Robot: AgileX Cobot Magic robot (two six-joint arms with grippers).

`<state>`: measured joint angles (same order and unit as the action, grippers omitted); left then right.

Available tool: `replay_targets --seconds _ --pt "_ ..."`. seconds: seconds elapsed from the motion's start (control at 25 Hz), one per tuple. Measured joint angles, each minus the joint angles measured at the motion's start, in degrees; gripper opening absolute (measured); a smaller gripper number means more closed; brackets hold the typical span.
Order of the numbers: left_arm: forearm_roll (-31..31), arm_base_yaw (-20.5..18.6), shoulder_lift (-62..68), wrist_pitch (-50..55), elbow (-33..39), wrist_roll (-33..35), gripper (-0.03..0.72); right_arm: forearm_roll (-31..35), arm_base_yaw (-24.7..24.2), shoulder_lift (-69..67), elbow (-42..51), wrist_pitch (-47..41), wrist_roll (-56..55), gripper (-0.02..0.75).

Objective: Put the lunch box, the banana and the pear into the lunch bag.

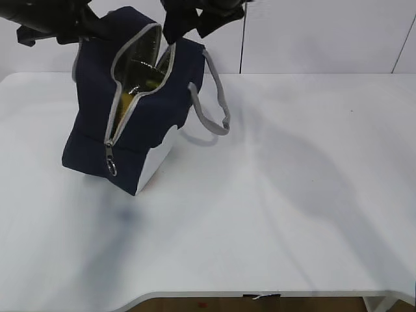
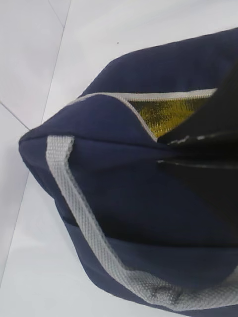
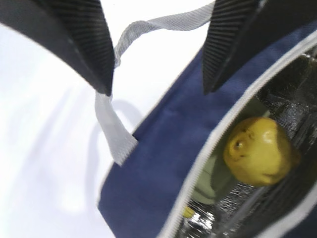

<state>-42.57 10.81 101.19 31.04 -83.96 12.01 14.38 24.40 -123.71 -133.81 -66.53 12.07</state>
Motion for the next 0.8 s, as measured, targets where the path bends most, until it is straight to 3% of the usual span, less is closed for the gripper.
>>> replay_targets --seconds 0.2,0.32,0.68,0.8 --pt "0.2 0.0 0.0 0.0 0.0 0.0 -0.001 -6.6 0.0 0.1 0.7 -3.2 -10.0 0.487" --pt "0.4 0.0 0.0 0.0 0.0 0.0 -0.001 -6.5 -1.1 0.1 2.2 -3.2 -13.9 0.442" --pt "0.5 0.0 0.0 0.0 0.0 0.0 -0.001 9.9 -6.0 -1.6 2.6 -1.1 -15.2 0.420" --pt "0.6 0.0 0.0 0.0 0.0 0.0 -0.001 12.2 -6.1 -3.5 2.6 -1.1 -15.3 0.420"
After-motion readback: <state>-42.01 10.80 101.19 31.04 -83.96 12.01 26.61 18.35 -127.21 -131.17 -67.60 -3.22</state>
